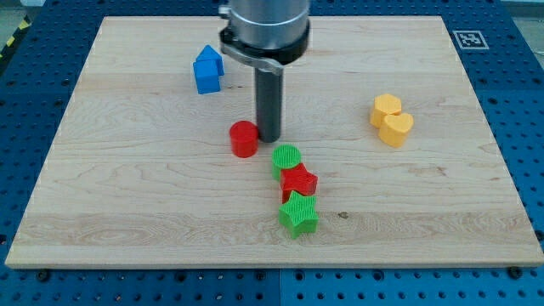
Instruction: Push the red circle towards the bottom left
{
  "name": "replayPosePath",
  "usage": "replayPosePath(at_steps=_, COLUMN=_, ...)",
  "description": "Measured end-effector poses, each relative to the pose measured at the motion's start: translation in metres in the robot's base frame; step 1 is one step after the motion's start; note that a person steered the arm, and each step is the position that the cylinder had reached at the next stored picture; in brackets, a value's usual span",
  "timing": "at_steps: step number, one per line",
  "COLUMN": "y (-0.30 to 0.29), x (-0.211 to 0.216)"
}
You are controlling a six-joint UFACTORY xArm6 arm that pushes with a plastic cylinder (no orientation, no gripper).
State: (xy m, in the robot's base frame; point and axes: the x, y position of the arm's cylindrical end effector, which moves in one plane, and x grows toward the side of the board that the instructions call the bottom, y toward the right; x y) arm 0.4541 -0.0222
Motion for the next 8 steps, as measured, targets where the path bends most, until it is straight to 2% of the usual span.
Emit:
replayPosePath(at_steps=2, y=-0.083, x=0.003)
replayPosePath(at_steps=8, y=-0.082, x=0.001)
